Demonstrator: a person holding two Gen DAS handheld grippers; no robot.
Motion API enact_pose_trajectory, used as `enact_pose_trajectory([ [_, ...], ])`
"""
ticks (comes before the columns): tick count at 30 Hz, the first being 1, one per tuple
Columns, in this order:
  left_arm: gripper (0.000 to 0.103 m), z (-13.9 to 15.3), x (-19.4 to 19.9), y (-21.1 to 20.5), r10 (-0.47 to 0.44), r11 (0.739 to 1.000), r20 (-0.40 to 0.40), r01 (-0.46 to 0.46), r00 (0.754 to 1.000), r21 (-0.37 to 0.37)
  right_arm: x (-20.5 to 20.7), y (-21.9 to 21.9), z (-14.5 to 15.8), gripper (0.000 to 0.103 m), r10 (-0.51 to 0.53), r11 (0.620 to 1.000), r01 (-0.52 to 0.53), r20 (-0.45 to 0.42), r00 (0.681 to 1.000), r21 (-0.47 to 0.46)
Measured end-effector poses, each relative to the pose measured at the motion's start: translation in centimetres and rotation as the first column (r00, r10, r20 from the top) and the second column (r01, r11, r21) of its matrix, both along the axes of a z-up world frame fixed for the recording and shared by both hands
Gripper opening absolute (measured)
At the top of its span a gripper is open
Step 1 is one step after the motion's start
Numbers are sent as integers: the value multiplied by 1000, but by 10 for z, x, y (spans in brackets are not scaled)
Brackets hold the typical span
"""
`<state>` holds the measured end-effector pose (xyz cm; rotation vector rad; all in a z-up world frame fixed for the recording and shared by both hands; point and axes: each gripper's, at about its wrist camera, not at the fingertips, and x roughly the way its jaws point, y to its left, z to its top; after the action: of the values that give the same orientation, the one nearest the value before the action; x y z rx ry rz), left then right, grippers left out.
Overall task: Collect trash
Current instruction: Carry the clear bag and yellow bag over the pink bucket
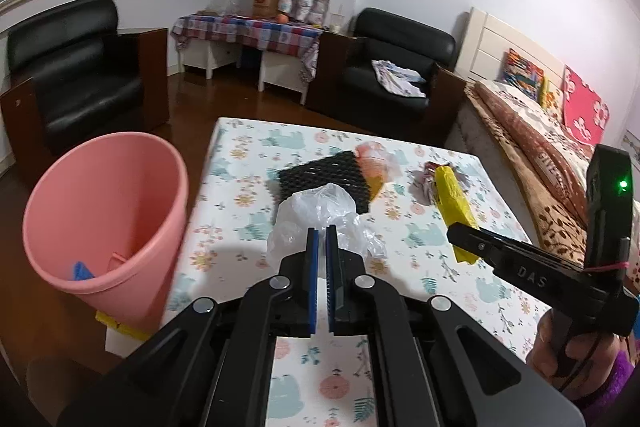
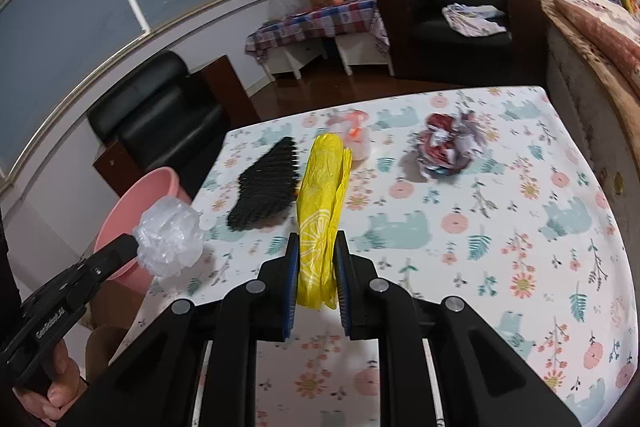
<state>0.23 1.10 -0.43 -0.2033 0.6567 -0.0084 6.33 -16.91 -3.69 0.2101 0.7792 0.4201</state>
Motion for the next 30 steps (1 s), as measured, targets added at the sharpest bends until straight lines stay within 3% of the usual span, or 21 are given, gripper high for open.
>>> enact_pose_trajectory([
  [18,3,9,-17,60,163,986,38,-162,986,-44,0,84,28,16,181,983,-180,48,982,-17],
  [30,3,11,-39,130,323,945,63,-319,944,-69,3,155,38,16,298,955,-297,71,952,-25],
])
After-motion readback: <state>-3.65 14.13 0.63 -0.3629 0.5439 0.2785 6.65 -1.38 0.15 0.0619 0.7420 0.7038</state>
